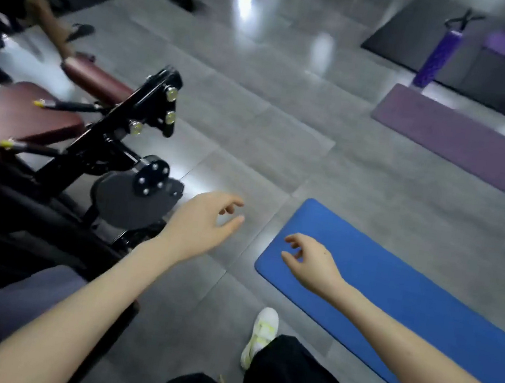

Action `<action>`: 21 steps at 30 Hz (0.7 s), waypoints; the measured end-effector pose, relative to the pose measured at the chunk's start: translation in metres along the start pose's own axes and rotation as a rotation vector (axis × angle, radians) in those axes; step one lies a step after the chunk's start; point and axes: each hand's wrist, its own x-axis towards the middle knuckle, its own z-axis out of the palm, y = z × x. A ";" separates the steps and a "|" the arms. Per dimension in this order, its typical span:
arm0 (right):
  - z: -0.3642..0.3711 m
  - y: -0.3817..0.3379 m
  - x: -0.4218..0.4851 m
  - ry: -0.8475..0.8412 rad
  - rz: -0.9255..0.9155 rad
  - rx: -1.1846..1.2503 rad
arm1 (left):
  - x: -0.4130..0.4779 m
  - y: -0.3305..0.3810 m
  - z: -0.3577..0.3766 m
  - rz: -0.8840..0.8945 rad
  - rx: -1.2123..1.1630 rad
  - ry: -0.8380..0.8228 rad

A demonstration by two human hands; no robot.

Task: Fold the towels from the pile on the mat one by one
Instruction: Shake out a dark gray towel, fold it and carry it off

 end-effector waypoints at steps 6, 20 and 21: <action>-0.058 0.097 0.045 0.142 0.282 0.153 | 0.124 0.032 0.031 0.020 -0.072 -0.104; -0.161 0.218 0.231 0.464 0.769 0.422 | 0.475 0.072 0.063 0.257 -0.043 -0.319; -0.167 0.223 0.249 0.487 0.800 0.437 | 0.507 0.073 0.062 0.288 -0.034 -0.330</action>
